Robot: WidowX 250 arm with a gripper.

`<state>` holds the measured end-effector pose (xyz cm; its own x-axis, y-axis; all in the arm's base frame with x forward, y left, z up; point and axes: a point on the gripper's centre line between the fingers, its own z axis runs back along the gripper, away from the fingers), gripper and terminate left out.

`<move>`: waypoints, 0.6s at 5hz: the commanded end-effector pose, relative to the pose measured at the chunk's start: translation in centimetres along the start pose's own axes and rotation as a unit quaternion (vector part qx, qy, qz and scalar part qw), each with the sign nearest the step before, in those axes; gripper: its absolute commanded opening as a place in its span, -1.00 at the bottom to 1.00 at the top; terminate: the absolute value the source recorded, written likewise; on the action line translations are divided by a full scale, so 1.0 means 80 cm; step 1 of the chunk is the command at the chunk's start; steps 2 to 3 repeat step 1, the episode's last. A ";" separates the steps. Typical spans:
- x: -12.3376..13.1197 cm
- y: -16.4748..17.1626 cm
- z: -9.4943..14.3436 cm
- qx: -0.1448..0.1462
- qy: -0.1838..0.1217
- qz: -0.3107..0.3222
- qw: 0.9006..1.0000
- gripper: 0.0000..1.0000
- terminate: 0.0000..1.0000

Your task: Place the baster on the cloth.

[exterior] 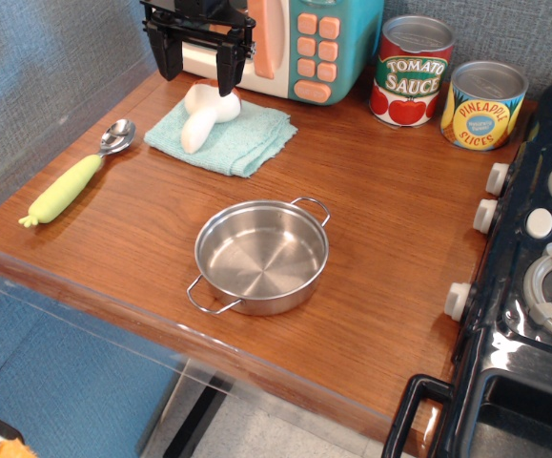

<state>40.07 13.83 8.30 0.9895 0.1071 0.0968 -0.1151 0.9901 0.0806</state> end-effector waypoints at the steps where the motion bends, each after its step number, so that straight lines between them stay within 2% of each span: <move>1: 0.005 0.009 0.036 0.009 -0.037 0.000 0.999 1.00 1.00; 3: 0.005 0.009 0.036 0.009 -0.037 0.000 0.999 1.00 1.00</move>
